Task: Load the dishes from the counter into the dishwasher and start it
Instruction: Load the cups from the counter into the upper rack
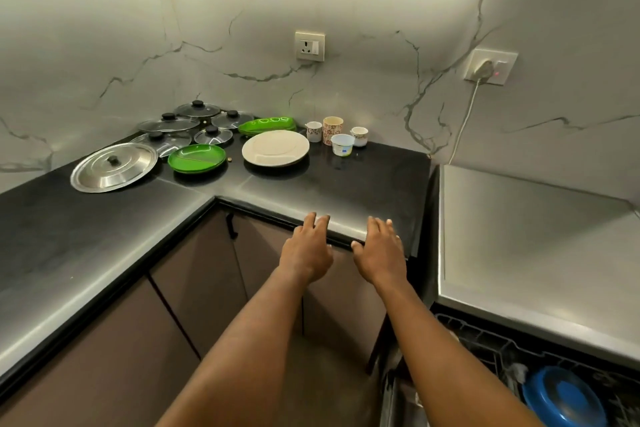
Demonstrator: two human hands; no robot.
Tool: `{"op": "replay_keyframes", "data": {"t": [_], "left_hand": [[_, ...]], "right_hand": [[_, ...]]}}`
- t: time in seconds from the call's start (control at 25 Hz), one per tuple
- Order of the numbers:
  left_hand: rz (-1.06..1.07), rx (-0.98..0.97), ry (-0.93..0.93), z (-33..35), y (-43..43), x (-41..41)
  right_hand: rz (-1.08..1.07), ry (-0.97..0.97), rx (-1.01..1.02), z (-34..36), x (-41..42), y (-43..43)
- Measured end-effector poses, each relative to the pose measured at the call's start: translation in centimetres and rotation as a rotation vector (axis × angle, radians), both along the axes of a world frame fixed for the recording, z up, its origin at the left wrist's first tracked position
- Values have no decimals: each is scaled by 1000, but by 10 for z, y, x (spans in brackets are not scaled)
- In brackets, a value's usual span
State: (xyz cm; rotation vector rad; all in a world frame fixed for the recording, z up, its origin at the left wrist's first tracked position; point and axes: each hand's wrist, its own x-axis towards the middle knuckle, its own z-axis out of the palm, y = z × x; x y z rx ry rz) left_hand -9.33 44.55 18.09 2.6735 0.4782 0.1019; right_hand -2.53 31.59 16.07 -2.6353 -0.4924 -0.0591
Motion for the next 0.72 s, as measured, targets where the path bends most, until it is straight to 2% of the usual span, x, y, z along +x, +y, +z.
{"op": "replay_keyframes", "data": {"t": [0.48, 0.72], "left_hand": [[8, -33, 5, -3, 83, 140], [-79, -90, 33, -13, 135, 219]], "right_hand": [[49, 21, -7, 9, 140, 82], [-25, 92, -40, 7, 202, 131]]}}
